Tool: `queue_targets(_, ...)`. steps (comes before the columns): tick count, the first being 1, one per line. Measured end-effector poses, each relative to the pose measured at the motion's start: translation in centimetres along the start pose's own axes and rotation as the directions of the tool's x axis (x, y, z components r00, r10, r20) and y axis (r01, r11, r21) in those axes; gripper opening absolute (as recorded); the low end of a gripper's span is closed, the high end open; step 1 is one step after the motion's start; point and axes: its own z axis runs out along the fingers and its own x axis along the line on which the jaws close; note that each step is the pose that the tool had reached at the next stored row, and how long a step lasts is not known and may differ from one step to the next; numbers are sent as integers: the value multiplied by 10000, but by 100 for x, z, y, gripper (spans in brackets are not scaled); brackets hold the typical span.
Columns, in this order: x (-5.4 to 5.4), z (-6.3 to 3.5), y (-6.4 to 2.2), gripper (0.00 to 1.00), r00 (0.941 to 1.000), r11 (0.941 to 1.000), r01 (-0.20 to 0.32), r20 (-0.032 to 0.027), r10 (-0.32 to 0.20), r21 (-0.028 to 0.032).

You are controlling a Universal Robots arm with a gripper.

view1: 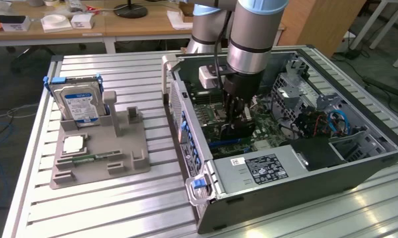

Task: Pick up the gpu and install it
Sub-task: 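Insert the gpu into the slot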

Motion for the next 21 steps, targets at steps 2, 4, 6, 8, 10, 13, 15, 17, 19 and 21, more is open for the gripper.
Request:
queue_targets(2,0,8,8,26,10000,10000,1,-1,-1,-1)
queue_targets(4,0,11,9,26,10000,10000,3,-2,-3,-1)
queue_targets(6,-1,17,9,26,10000,10000,3,1,-3,0)
queue_targets(8,-2,31,10,26,10000,10000,2,2,-2,1)
queue_targets(10,-2,46,11,26,10000,10000,2,0,-2,-1)
queue_targets(13,-2,54,11,26,10000,10000,2,-6,-2,-3)
queue_targets(15,-2,57,11,26,10000,10000,1,-4,-1,-3)
queue_targets(17,-3,59,11,26,10000,10000,1,-1,-1,-1)
queue_targets(19,-3,59,11,26,10000,10000,1,-1,-1,-1)
queue_targets(21,-3,59,11,26,10000,10000,2,-1,-2,-1)
